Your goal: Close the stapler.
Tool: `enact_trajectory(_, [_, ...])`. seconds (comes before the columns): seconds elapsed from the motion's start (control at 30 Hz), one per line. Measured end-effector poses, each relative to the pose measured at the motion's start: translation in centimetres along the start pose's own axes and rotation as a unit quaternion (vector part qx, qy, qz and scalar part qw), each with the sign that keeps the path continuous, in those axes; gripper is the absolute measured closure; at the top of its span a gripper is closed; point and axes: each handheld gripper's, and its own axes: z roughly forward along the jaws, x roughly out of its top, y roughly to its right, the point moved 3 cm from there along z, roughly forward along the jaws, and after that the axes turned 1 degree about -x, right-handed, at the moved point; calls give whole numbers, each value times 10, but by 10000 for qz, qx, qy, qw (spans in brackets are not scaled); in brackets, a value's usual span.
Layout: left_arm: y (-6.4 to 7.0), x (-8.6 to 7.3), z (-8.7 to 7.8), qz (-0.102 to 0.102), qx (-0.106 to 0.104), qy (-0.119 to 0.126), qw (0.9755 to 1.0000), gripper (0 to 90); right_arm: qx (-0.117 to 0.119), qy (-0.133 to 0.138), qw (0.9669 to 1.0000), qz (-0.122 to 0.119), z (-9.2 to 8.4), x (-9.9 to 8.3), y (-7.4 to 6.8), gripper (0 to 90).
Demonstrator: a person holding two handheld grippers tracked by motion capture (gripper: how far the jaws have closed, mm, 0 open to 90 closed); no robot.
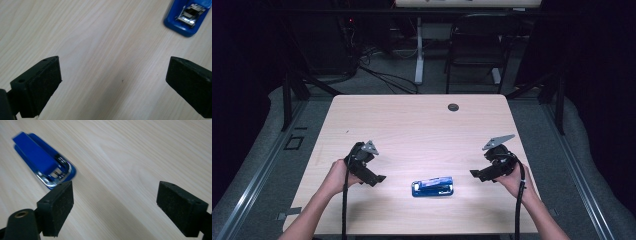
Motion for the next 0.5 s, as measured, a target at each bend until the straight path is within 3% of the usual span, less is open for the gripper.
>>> enact_trajectory(0.2, [-21, -14, -2, -448, 313, 138, 9984, 1, -385, -197, 9987, 258, -3, -21, 18, 39])
enact_trajectory(0.27, [-27, -16, -1, -610, 392, 207, 9972, 1, -390, -270, 9980, 410, -1, -26, 25, 22])
enact_trajectory(0.33, [-33, -19, 0, -676, 409, 202, 9967, 1, -507, -371, 9966, 529, 3, -29, 32, 0])
enact_trajectory(0.5, [-40, -25, 4, -826, 359, 148, 9958, 1, -544, -518, 9954, 592, 9, -33, 38, 0])
